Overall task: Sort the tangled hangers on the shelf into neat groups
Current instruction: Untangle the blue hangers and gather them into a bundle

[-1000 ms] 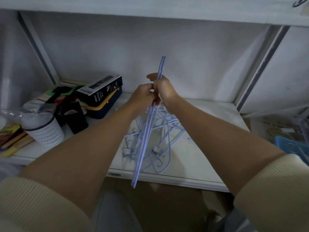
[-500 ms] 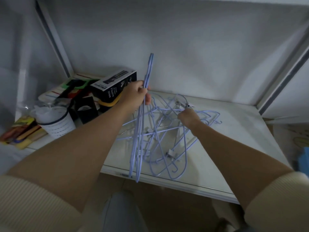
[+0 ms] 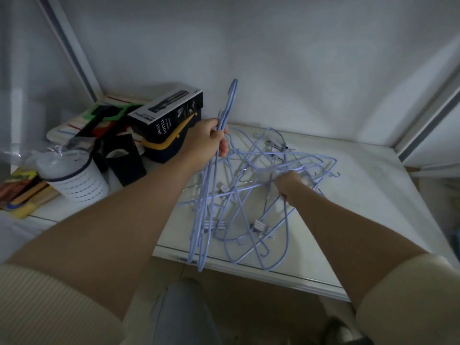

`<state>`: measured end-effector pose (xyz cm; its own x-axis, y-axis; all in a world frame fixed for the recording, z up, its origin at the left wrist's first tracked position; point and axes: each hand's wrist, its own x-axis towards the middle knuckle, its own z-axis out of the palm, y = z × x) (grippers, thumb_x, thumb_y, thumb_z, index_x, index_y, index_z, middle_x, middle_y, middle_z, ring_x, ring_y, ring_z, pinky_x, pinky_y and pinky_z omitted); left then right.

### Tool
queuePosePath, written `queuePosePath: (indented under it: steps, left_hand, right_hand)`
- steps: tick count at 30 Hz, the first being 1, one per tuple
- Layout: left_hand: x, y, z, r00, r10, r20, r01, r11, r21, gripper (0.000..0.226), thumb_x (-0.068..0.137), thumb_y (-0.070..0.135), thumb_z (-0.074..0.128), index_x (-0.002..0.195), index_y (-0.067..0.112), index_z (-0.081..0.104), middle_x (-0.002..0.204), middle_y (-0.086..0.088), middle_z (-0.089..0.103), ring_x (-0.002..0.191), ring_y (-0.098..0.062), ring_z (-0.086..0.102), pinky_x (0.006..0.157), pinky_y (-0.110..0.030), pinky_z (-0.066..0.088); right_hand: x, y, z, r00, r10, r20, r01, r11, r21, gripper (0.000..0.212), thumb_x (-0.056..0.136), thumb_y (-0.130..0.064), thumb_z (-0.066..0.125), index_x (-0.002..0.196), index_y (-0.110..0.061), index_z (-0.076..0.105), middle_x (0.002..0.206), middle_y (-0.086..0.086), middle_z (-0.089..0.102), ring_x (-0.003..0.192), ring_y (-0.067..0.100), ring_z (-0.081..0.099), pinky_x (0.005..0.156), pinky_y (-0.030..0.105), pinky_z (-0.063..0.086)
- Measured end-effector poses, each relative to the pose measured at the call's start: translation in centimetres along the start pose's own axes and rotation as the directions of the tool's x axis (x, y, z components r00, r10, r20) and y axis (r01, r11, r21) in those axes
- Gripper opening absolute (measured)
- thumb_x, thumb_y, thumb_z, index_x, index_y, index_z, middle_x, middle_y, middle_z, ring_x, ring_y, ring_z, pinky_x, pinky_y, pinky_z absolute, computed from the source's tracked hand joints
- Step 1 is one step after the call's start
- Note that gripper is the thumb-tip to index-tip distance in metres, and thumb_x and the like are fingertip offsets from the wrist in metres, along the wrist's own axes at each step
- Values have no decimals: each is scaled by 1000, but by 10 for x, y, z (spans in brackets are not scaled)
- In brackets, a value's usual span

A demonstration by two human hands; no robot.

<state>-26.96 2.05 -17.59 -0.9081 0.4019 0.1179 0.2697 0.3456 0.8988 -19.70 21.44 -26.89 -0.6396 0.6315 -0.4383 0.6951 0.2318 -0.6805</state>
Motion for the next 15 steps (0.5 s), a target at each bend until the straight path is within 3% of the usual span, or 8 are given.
queuePosePath:
  steps: [2, 4, 7, 9, 12, 15]
  left_hand:
    - [0, 1, 2, 1000, -10, -2, 10, 1000, -28, 21, 98, 1, 35, 94, 4, 56, 66, -8, 57, 59, -20, 58, 55, -24, 56]
    - [2, 4, 3, 1000, -4, -8, 4, 1000, -19, 21, 97, 2, 35, 93, 5, 56, 65, -9, 57, 62, -23, 58, 62, -32, 58]
    - [1, 11, 1, 999, 30, -15, -30, 999, 29, 22, 95, 2, 36, 90, 6, 57, 62, -10, 58, 61, -26, 58, 71, -42, 60]
    - [0, 17, -1, 999, 44, -19, -43, 999, 28, 23, 94, 2, 35, 87, 8, 56, 61, -10, 58, 58, -25, 56, 70, -41, 59]
    - [-6, 29, -3, 997, 69, -40, -67, 997, 40, 22, 95, 1, 35, 93, 5, 57, 59, -7, 57, 53, -21, 54, 61, -36, 57]
    - [-10, 38, -3, 993, 103, -56, -99, 992, 78, 22, 94, 2, 36, 91, 8, 57, 57, -5, 57, 48, -16, 54, 54, -28, 52]
  right_hand:
    - [0, -2, -5, 998, -49, -49, 53, 994, 91, 22, 96, -9, 39, 103, -1, 58, 80, 12, 53, 63, 22, 43, 66, 32, 42]
    - [0, -7, -12, 978, -115, -174, 136, 985, 109, 35, 98, -16, 36, 122, 1, 56, 99, 20, 60, 78, 26, 51, 72, 35, 43]
    - [-8, -19, -25, 950, -221, -218, 258, 953, 157, 34, 99, -27, 36, 110, -4, 58, 77, 11, 51, 70, 26, 48, 60, 33, 43]
    - [-15, -26, -35, 947, -279, -157, 317, 883, 346, 28, 99, -23, 37, 100, -8, 61, 59, 7, 34, 47, 20, 35, 42, 17, 30]
    - [-28, -33, -51, 937, -343, -60, 324, 796, 511, 26, 100, -18, 36, 85, -23, 57, 55, 4, 23, 41, 11, 17, 40, 8, 16]
    - [-44, -35, -62, 909, -417, -17, 357, 756, 549, 20, 100, -24, 38, 97, -30, 56, 53, -1, 21, 34, 9, 18, 40, 9, 17]
